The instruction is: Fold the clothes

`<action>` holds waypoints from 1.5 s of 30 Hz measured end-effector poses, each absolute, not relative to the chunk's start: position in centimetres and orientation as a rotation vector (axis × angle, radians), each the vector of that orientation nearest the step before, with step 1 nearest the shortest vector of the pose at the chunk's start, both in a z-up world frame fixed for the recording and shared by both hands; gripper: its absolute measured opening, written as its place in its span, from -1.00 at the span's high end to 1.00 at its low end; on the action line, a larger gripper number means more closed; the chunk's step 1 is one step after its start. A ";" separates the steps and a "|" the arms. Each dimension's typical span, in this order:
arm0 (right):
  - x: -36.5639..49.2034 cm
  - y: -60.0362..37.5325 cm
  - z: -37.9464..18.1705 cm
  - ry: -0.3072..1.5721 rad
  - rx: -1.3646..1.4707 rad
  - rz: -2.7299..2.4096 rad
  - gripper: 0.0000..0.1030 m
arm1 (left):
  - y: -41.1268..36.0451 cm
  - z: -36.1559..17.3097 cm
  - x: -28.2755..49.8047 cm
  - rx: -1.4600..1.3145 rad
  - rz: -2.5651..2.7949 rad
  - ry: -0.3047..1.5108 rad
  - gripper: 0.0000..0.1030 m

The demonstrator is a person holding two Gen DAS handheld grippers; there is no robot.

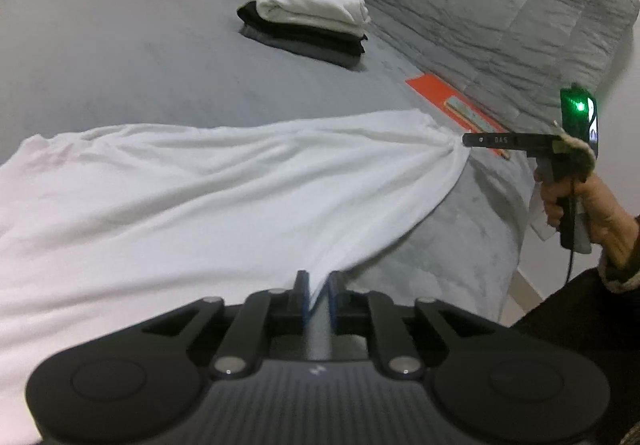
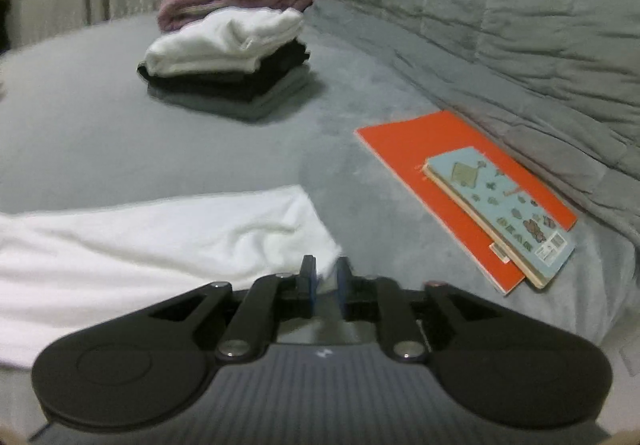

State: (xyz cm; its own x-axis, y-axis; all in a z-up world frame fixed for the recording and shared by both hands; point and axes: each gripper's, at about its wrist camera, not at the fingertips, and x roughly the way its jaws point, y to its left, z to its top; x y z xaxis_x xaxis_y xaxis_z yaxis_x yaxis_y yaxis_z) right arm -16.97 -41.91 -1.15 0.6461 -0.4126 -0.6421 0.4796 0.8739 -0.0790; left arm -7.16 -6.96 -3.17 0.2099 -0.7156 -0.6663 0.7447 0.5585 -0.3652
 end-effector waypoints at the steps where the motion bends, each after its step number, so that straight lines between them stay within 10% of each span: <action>1: -16.9 -42.0 -0.9 0.689 0.128 -0.488 0.63 | -6.5 -2.9 -7.0 0.027 -1.005 0.893 0.56; 4: -16.3 -41.5 -0.8 0.667 0.170 -0.413 0.27 | -5.1 -2.0 -6.2 -0.006 -0.956 0.852 0.38; 28: -9.2 -33.7 -2.6 0.740 -0.028 0.089 0.27 | -0.8 -3.7 4.7 -0.020 -0.523 0.757 0.26; 36: -8.8 -32.9 -3.6 0.746 -0.024 0.087 0.94 | -0.6 -4.3 5.0 -0.061 -0.504 0.724 0.89; 45: -11.1 -32.5 -1.6 0.625 -0.059 0.016 0.97 | 0.2 -3.3 4.1 -0.130 -0.471 0.652 0.94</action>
